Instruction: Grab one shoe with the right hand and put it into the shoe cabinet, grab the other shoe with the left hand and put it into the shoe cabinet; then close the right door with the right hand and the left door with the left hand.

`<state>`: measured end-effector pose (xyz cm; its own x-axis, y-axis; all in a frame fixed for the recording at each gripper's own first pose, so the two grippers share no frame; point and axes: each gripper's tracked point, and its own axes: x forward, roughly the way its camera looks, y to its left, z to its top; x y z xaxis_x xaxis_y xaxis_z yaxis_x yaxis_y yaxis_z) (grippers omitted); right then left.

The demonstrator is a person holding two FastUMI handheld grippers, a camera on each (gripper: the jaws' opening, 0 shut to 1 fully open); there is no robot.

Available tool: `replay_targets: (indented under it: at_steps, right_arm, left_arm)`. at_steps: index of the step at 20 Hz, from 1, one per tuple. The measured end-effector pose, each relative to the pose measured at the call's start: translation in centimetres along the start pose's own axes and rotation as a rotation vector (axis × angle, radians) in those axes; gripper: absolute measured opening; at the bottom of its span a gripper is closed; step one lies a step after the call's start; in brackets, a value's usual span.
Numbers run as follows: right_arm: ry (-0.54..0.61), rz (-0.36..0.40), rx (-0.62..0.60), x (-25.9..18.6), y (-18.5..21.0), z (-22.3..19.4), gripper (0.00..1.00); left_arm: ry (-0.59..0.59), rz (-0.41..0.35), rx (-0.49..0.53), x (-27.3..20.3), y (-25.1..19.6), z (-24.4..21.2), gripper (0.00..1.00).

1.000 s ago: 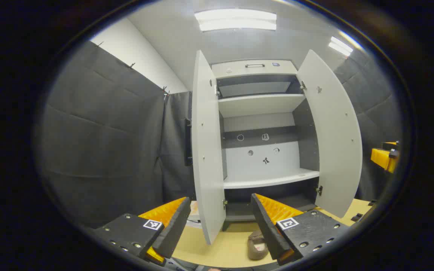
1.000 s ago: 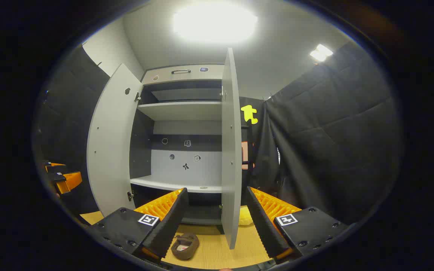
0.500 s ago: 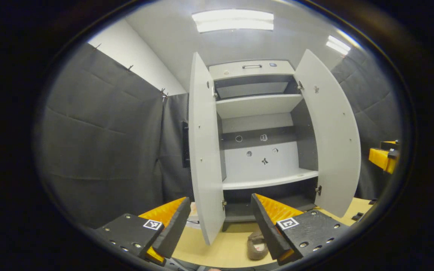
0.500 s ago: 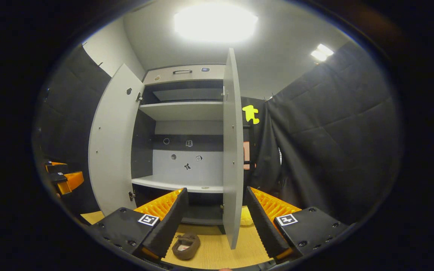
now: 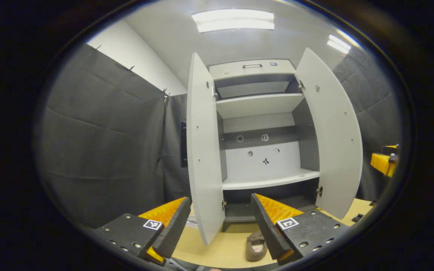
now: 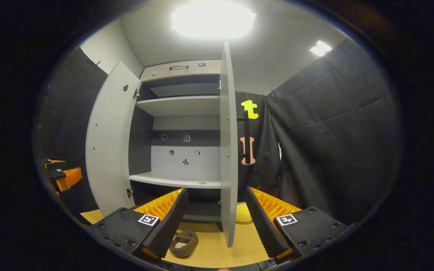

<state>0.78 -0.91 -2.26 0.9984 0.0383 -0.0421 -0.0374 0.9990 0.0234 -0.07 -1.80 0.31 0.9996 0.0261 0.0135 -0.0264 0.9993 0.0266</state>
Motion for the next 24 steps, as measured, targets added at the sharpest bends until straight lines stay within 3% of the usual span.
replay_targets:
  at_steps: [5, 12, 23, 24]
  right_arm:
    - [0.018, 0.085, 0.026, 1.1, 1.7, -1.8, 0.97]
    - [0.116, 0.228, 0.013, 3.6, 7.7, -6.1, 0.97]
    - [0.356, 0.288, -0.02, 9.0, 13.6, -16.7, 0.97]
    - [0.39, 0.292, -0.022, 9.3, 13.9, -18.0, 0.96]
  left_arm:
    - [-0.003, 0.04, 0.029, -0.6, -0.1, -0.3, 0.94]
    - [-0.026, 0.083, 0.049, -0.2, 1.3, 0.2, 0.94]
    - [0.011, 0.16, 0.072, 2.3, 5.4, -2.2, 0.94]
    - [0.013, 0.163, 0.07, 2.5, 5.6, -2.5, 0.99]
